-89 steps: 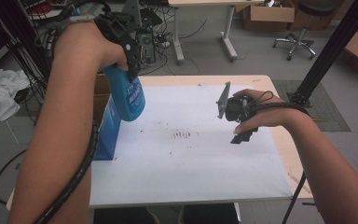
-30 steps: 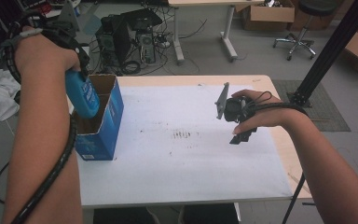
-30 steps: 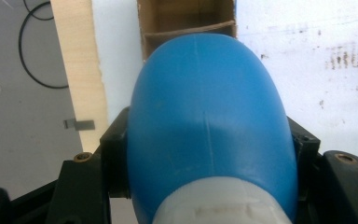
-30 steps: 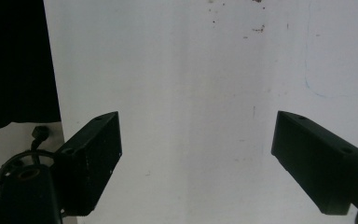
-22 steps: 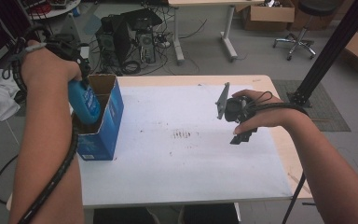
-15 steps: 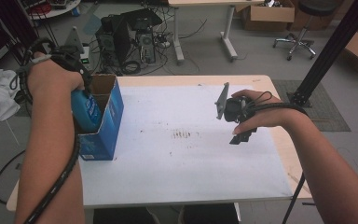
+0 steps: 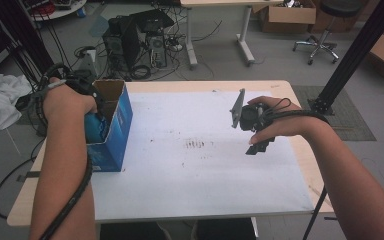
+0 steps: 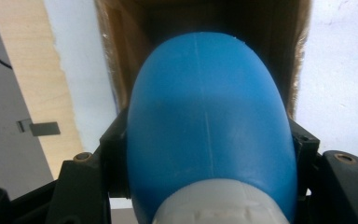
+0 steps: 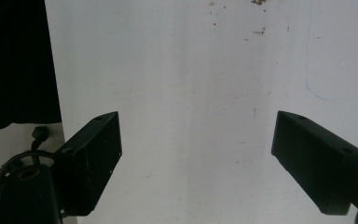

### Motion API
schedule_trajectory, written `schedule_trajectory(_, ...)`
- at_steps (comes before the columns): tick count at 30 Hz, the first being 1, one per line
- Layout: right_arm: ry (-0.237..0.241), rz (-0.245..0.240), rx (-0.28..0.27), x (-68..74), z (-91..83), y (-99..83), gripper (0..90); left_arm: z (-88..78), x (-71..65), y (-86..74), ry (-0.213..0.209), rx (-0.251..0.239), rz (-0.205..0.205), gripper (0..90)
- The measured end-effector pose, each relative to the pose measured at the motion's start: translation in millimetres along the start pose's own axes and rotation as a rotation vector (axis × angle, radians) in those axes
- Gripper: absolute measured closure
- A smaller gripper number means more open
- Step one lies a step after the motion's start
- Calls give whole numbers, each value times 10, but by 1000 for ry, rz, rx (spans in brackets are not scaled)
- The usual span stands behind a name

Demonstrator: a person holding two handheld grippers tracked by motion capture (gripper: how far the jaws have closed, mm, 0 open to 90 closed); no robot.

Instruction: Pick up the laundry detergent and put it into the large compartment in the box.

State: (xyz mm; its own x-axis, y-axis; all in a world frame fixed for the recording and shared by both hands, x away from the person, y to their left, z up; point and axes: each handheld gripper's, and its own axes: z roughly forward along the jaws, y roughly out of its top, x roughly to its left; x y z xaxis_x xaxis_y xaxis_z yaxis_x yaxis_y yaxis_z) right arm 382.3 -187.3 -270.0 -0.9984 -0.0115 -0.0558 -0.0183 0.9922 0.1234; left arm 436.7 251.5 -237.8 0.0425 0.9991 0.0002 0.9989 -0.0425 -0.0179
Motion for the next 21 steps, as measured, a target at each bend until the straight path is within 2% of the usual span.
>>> schedule_trajectory(7,-1,-5,-2,-4,12,6,161,186,-16,20,-5,25,8,378)
schedule_trajectory(21,8,-3,0,-23,59,-8,161,420,-4,47,5,32,14,377)
